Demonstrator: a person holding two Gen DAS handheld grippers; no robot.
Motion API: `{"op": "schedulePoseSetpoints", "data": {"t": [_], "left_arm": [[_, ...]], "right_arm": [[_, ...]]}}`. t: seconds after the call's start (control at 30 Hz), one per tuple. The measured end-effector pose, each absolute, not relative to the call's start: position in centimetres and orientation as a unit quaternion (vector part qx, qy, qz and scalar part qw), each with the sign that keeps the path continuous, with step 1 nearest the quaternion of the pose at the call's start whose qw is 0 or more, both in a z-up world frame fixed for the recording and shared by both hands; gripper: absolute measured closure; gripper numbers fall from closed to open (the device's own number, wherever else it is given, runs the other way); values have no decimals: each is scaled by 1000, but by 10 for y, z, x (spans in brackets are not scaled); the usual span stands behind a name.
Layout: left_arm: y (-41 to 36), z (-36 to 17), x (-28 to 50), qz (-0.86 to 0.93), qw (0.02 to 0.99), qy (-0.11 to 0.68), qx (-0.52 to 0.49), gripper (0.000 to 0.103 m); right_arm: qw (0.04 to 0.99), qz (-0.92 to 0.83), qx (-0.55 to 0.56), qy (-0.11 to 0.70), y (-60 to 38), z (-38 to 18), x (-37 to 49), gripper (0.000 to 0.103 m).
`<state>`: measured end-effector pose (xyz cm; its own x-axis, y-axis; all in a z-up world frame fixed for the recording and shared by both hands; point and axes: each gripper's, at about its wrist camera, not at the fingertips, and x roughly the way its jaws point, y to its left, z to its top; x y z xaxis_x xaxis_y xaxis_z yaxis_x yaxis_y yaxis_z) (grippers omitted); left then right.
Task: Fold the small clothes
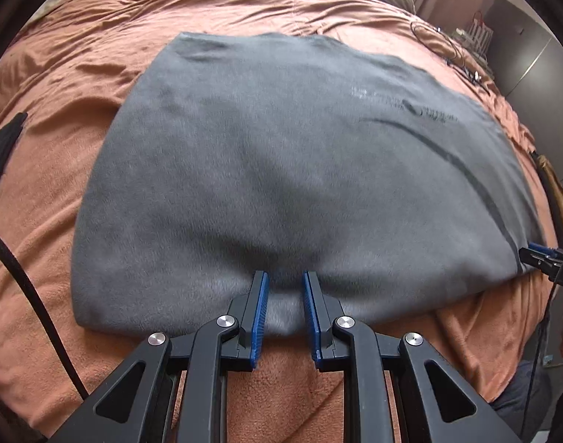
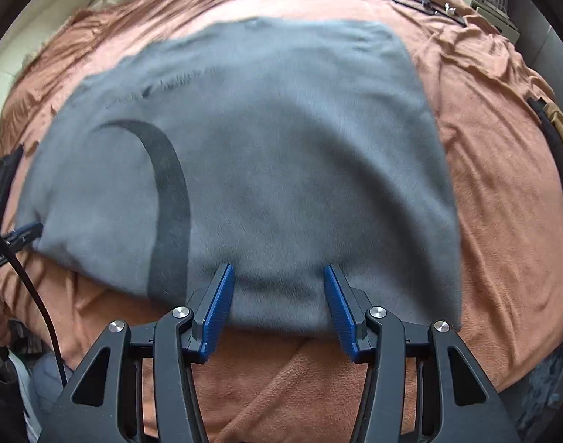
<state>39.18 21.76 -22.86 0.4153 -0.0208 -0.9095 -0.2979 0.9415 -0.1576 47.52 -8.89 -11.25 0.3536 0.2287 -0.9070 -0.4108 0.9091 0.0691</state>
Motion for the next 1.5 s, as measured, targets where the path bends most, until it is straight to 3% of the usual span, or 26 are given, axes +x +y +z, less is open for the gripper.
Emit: {"op": "schedulePoseSetpoints", "data": {"t": [0.53,0.57,0.63,0.7,1.07,1.5], "left_arm": [[276,-204,336,121,835,481,-239,81],[281,-202,333,131,835,476,-243,77],[292,-200,323,145,836,462,-258,56],[300,-198,315,151,836,450,-274,53],[323,-212,287,160,816,430,-352,53],[333,-234,289,140,785,410,-442,53]], "right_arm": [[815,267,-114,502,-21,-79,462,54],[813,272,-116,501,-17,-79,460,55],[808,287,-118,501,-4,-81,460,60],[803,298,-119,503,6,-84,461,65],[783,348,-90,507,51,-114,465,86],[752,388,-26,532,50,-141,469,89]]}}
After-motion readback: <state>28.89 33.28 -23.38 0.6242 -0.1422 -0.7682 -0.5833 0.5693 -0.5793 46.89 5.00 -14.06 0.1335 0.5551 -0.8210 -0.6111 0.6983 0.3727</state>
